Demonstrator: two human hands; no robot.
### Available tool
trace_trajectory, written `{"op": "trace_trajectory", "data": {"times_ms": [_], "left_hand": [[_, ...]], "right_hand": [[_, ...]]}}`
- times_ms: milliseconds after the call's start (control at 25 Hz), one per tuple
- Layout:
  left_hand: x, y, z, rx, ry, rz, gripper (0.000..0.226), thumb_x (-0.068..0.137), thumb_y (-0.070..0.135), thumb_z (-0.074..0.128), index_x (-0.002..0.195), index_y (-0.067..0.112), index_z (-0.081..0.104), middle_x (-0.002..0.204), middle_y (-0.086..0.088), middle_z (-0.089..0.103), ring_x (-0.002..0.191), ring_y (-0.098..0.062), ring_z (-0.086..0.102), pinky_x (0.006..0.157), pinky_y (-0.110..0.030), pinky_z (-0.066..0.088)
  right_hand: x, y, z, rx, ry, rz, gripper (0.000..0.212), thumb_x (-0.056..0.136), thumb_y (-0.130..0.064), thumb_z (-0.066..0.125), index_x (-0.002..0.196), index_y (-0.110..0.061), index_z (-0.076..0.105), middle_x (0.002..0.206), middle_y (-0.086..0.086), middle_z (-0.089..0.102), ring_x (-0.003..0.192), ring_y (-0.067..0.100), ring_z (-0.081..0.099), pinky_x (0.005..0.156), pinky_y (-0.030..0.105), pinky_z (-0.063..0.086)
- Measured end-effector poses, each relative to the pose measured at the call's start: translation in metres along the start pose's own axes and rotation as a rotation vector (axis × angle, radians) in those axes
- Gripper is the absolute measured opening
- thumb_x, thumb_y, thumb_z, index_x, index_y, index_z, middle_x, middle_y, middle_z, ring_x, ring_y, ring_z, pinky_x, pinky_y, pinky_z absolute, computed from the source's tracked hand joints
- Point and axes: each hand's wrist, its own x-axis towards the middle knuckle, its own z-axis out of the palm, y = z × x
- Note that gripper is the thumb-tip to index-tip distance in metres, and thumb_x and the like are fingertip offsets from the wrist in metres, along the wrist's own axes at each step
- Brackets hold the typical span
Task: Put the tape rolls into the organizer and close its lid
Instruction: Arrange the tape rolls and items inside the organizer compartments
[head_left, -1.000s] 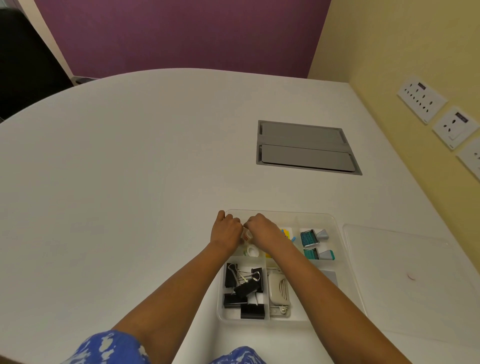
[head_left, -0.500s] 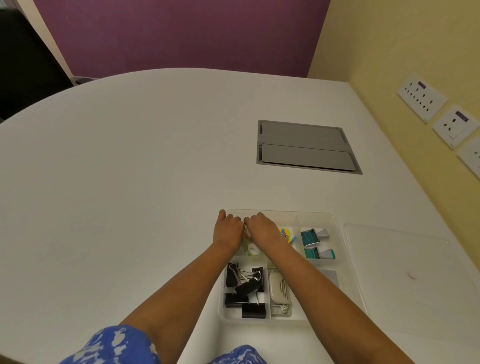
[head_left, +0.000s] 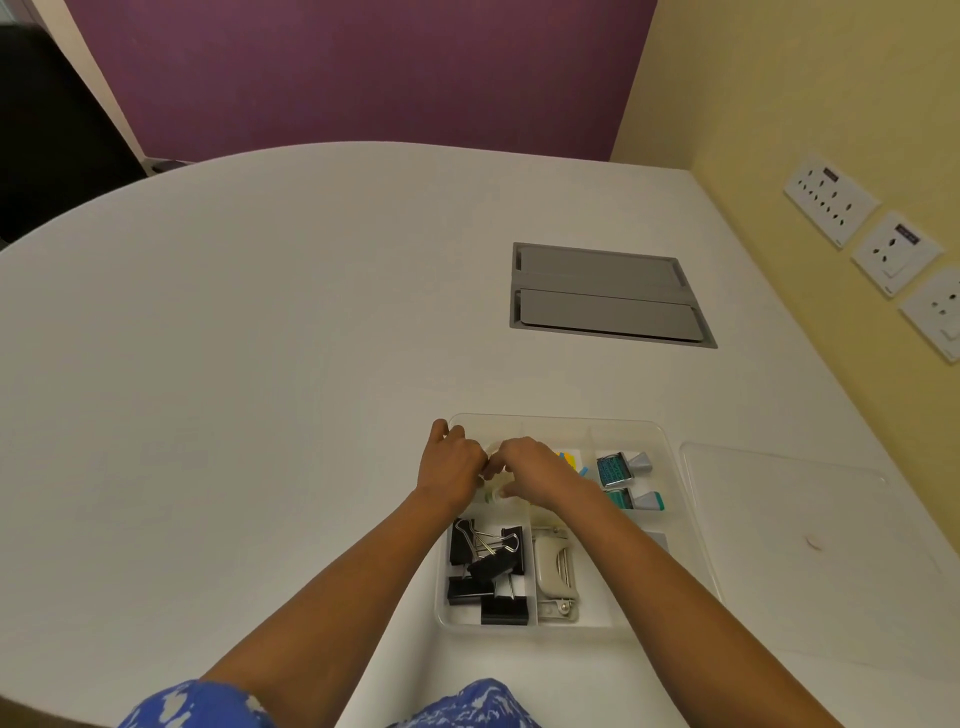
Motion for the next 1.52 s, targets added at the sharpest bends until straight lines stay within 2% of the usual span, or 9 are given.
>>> {"op": "trace_trajectory", "data": {"times_ms": [120,360,760,1120,1520], "left_hand": [[-0.006,0.002,0.002,0.01,-0.022,-0.015,0.029,0.09,0.039,0.058,0.108,0.02,0.072,0.108,-0.004,0.07,0.112,-0.019,0.051,0.105,-0.035,0.027],[-0.008,0.0,0.005,-0.008,-0.024,-0.032,0.028,0.088,0.039,0.06,0.109,0.023,0.071,0.11,-0.005,0.068,0.116,-0.018,0.048,0.106,-0.035,0.025],[-0.01,-0.003,0.007,-0.02,-0.019,-0.056,0.028,0.088,0.036,0.061,0.109,0.021,0.072,0.113,-0.005,0.065,0.119,-0.016,0.047,0.108,-0.034,0.024],[-0.01,0.001,0.003,-0.01,-0.023,-0.047,0.024,0.091,0.029,0.058,0.11,0.024,0.07,0.113,-0.003,0.066,0.12,-0.018,0.045,0.108,-0.035,0.025],[-0.009,0.009,0.004,0.015,-0.016,-0.121,0.021,0.091,0.019,0.059,0.108,0.023,0.07,0.112,-0.003,0.068,0.122,-0.018,0.045,0.11,-0.035,0.023]], "right_hand": [[-0.003,-0.004,0.005,-0.024,0.007,-0.026,0.027,0.081,-0.012,0.071,0.108,-0.014,0.07,0.117,0.007,0.064,0.109,0.023,0.059,0.087,0.031,0.046],[-0.004,-0.009,0.006,-0.107,0.033,-0.024,0.022,0.082,-0.016,0.069,0.105,-0.014,0.069,0.113,0.009,0.063,0.105,0.025,0.059,0.083,0.034,0.049],[0.002,-0.024,0.004,-0.173,-0.03,0.04,0.023,0.089,-0.005,0.056,0.11,-0.005,0.065,0.121,0.017,0.058,0.112,0.032,0.056,0.093,0.036,0.047],[0.001,-0.016,0.009,-0.178,0.013,0.041,0.026,0.087,-0.009,0.063,0.113,-0.011,0.066,0.12,0.012,0.063,0.114,0.028,0.055,0.094,0.035,0.046],[0.004,-0.017,0.016,-0.219,0.081,0.053,0.023,0.087,-0.008,0.062,0.11,-0.009,0.066,0.12,0.015,0.06,0.115,0.03,0.054,0.094,0.037,0.047]]}}
